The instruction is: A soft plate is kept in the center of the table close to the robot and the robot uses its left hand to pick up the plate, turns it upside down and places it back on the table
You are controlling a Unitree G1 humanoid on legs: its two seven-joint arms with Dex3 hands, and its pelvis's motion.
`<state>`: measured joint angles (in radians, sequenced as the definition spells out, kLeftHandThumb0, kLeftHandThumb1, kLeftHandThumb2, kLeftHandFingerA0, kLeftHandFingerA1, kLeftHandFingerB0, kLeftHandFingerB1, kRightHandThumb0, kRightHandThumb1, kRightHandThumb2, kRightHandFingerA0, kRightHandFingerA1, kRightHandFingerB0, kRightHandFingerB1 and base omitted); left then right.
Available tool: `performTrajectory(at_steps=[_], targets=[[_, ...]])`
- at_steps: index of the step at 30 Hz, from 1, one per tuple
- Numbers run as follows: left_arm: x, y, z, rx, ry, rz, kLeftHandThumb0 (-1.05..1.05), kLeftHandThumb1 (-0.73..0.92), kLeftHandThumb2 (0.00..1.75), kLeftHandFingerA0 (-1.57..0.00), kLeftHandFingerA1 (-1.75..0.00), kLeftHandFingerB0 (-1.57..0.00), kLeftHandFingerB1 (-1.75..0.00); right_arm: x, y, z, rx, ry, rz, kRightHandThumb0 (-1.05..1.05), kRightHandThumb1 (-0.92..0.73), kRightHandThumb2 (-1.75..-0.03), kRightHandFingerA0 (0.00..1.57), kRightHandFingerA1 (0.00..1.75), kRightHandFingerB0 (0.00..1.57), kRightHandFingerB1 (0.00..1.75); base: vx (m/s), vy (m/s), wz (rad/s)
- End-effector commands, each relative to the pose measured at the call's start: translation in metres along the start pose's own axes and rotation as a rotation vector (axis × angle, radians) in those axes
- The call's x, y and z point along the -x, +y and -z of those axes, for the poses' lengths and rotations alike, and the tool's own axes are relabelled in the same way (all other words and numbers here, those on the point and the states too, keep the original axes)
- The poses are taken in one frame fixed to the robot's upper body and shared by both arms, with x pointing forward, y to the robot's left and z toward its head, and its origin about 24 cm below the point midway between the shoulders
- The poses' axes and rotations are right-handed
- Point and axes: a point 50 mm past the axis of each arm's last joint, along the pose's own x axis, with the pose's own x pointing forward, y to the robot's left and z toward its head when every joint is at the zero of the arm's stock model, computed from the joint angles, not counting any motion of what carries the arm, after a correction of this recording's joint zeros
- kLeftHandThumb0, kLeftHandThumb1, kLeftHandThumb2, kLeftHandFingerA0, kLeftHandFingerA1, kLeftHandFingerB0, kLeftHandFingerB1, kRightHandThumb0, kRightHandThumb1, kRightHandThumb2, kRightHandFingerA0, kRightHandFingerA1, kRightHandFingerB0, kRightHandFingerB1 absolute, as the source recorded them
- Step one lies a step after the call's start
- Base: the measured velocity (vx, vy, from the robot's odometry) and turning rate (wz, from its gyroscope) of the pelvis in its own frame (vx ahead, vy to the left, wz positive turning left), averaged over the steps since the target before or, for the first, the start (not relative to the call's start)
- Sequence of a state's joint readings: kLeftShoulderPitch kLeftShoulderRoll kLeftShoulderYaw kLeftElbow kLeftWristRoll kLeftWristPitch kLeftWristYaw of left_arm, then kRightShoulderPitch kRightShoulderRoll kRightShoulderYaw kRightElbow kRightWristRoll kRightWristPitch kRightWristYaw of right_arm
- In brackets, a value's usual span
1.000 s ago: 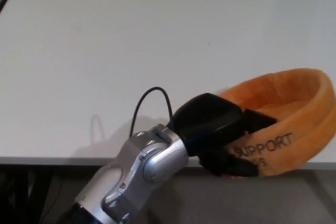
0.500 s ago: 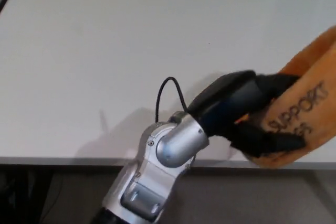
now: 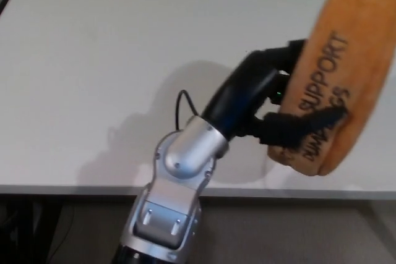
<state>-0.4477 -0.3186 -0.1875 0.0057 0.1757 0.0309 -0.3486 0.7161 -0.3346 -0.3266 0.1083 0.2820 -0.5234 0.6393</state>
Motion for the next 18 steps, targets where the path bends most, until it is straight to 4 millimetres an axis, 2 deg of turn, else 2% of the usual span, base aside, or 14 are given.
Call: performTrajectory(at_steps=[1, 6, 7, 8, 9, 10, 11, 12, 13, 14, 15, 17, 18], targets=[[0.022, 0.036, 0.021, 1.186, -0.21, -0.534, -0.32, 0.64, 0.65, -0.95, -1.75, -0.72, -1.75, 0.011, -0.006, -0.001, -0.011, 0.072, -0.015, -0.78, -0.9, -0.68, 0.32, 0.39, 0.06, 0.21, 0.0, 0.0, 0.0], [0.031, 0.048, 0.033, 1.222, -0.239, -0.572, -0.28, 0.59, 0.68, -0.98, -1.75, -0.76, -1.75, 0.008, -0.007, -0.002, -0.006, 0.07, -0.018, -0.78, -0.91, -0.68, 0.32, 0.4, 0.05, 0.2, 0.0, 0.0, 0.0], [0.033, 0.05, 0.036, 1.24, -0.238, -0.587, -0.28, 0.59, 0.66, -0.98, -1.75, -0.76, -1.75, 0.008, -0.007, -0.003, 0.002, 0.065, -0.018, -0.78, -0.74, -1.09, 0.26, 0.53, 0.03, 0.22, 0.0, 0.0, 0.0], [0.035, 0.05, 0.038, 1.254, -0.237, -0.596, -0.28, 0.59, 0.66, -0.98, -1.75, -0.76, -1.75, 0.008, -0.007, -0.002, 0.005, 0.063, -0.018, -0.78, -0.74, -1.09, 0.26, 0.53, 0.03, 0.22, 0.0, 0.0, 0.0], [0.036, 0.051, 0.039, 1.27, -0.237, -0.616, -0.27, 0.58, 0.64, -0.98, -1.75, -0.77, -1.75, 0.008, -0.007, -0.002, -0.005, 0.061, -0.02, -0.77, -0.91, -0.67, 0.31, 0.4, 0.05, 0.2, 0.0, 0.0, 0.0], [0.037, 0.051, 0.04, 1.287, -0.237, -0.638, -0.27, 0.58, 0.64, -0.98, -1.75, -0.77, -1.75, 0.008, -0.007, -0.002, -0.017, 0.057, -0.023, -0.77, -0.91, -0.67, 0.31, 0.4, 0.05, 0.2, 0.0, 0.0, 0.0], [0.04, 0.052, 0.041, 1.299, -0.247, -0.695, -0.36, 0.44, 0.86, -1.26, -1.46, -1.1, -1.37, 0.008, -0.008, 0.0, -0.03, 0.062, -0.02, -0.78, -0.9, -0.67, 0.32, 0.39, 0.06, 0.2, 0.0, 0.0, 0.0], [0.042, 0.053, 0.042, 1.323, -0.262, -0.736, -0.25, 0.6, 0.62, -0.99, -1.75, -0.73, -1.75, 0.008, -0.008, 0.001, -0.034, 0.068, -0.018, -0.79, -0.9, -0.67, 0.32, 0.39, 0.06, 0.21, 0.0, 0.0, 0.0], [0.043, 0.054, 0.042, 1.351, -0.276, -0.76, -0.25, 0.6, 0.62, -0.99, -1.75, -0.73, -1.75, 0.008, -0.008, 0.0, -0.032, 0.072, -0.019, -0.79, -0.9, -0.67, 0.32, 0.39, 0.06, 0.21, 0.0, 0.0, 0.0], [0.046, 0.057, 0.044, 1.369, -0.291, -0.801, -0.39, 0.45, 0.86, -1.25, -1.46, -1.04, -1.35, 0.007, -0.007, 0.001, -0.029, 0.071, -0.019, -0.79, -0.9, -0.67, 0.32, 0.38, 0.05, 0.21, 0.0, 0.0, 0.0], [0.052, 0.061, 0.047, 1.396, -0.31, -0.863, -0.3, 0.57, 0.63, -1.0, -1.75, -0.73, -1.75, 0.007, -0.007, 0.001, -0.027, 0.068, -0.021, -0.78, -0.9, -0.68, 0.31, 0.38, 0.05, 0.2, 0.0, 0.0, 0.0], [0.059, 0.064, 0.053, 1.436, -0.321, -0.926, -0.31, 0.56, 0.62, -1.0, -1.75, -0.74, -1.75, 0.008, -0.006, -0.002, -0.031, 0.063, -0.025, -0.78, -0.9, -0.68, 0.31, 0.38, 0.04, 0.2, 0.0, 0.0, 0.0], [0.063, 0.065, 0.056, 1.449, -0.318, -0.959, -0.3, 0.57, 0.62, -1.01, -1.75, -0.67, -1.71, 0.008, -0.007, -0.002, -0.026, 0.062, -0.023, -0.8, -0.9, -0.68, 0.31, 0.38, 0.05, 0.2, 0.0, 0.0, 0.0]])
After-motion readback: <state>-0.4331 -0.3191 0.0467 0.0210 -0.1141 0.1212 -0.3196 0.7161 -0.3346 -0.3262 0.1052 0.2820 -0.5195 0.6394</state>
